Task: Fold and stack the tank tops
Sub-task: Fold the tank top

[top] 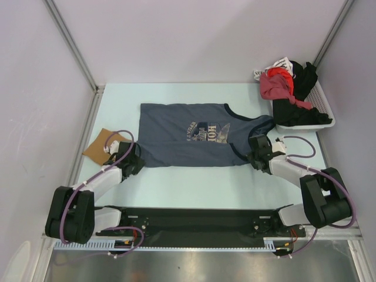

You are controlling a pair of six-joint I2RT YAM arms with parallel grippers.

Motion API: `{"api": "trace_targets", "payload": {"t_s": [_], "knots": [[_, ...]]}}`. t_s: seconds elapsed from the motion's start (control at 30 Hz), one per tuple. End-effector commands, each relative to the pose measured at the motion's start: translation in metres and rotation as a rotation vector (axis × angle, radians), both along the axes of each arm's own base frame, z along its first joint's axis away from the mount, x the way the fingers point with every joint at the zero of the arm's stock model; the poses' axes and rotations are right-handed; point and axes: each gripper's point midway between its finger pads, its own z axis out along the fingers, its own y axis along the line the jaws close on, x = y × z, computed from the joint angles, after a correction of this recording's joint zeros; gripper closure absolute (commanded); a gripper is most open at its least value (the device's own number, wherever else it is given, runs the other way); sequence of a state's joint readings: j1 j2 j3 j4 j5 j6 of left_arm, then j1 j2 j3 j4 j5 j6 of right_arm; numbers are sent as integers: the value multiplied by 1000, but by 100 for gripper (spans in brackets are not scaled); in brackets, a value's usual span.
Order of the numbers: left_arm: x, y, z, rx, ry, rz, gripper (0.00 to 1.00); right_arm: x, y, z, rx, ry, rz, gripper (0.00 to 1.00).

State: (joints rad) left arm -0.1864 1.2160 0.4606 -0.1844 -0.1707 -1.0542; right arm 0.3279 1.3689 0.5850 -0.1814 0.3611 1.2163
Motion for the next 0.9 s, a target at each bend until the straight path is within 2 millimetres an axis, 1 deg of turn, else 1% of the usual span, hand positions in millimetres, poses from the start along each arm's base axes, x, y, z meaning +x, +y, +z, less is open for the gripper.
{"api": "trace_targets", "payload": {"t_s": [0.0, 0.03, 0.07, 0.13, 0.2, 0.23, 0.33, 0.43, 0.47, 0.5, 0.57, 0.6, 0.63, 0.67, 0.7, 0.73, 0.77, 0.8, 0.83, 0.87], "knots": [[-2, 22, 1, 85, 0, 33, 98, 15, -18, 9, -65, -37, -52, 71], [-2, 25, 2, 100, -1, 32, 100, 14, -20, 9, -73, -33, -49, 77], [-3, 28, 3, 111, -1, 32, 100, 14, -22, 10, -81, -32, -44, 90], [-4, 32, 6, 121, -9, 36, 100, 13, -24, 12, -111, -22, -8, 98], [-11, 36, 7, 134, 9, 40, 100, 10, -24, 16, -133, 2, 17, 99], [-11, 36, 11, 132, -6, 41, 100, 7, -25, 17, -143, 13, 27, 99], [-22, 36, 12, 129, -1, 35, 100, -9, -31, 17, -177, 62, 54, 99], [-30, 33, 16, 112, -21, 20, 100, -31, -37, 15, -190, 107, 61, 98], [-35, 33, 15, 107, -22, 16, 100, -42, -40, 12, -183, 143, 44, 100], [-37, 33, 15, 104, -23, 12, 100, -50, -41, 10, -177, 159, 37, 100], [-47, 30, 8, 89, -2, -1, 100, -71, -43, 7, -164, 200, 38, 100], [-48, 29, 10, 81, -15, -5, 100, -77, -43, 7, -149, 203, 24, 100], [-54, 28, 7, 74, -1, -11, 100, -82, -42, 11, -138, 190, 26, 100], [-59, 27, 2, 68, 11, -17, 100, -93, -44, 7, -137, 208, 27, 100], [-60, 25, 5, 59, -5, -20, 100, -98, -44, 8, -125, 207, 10, 100], [-64, 25, 4, 54, -2, -23, 100, -103, -41, 7, -123, 203, 29, 100], [-68, 23, 2, 48, 3, -30, 100, -105, -40, 12, -110, 173, 32, 100], [-70, 22, 3, 46, -2, -34, 100, -112, -40, 9, -109, 181, 31, 100], [-73, 23, 6, 46, -15, -29, 100, -114, -38, 10, -103, 172, 43, 100], [-74, 26, 9, 56, -21, -20, 95, -117, -40, 12, -103, 161, 36, 95]]}}
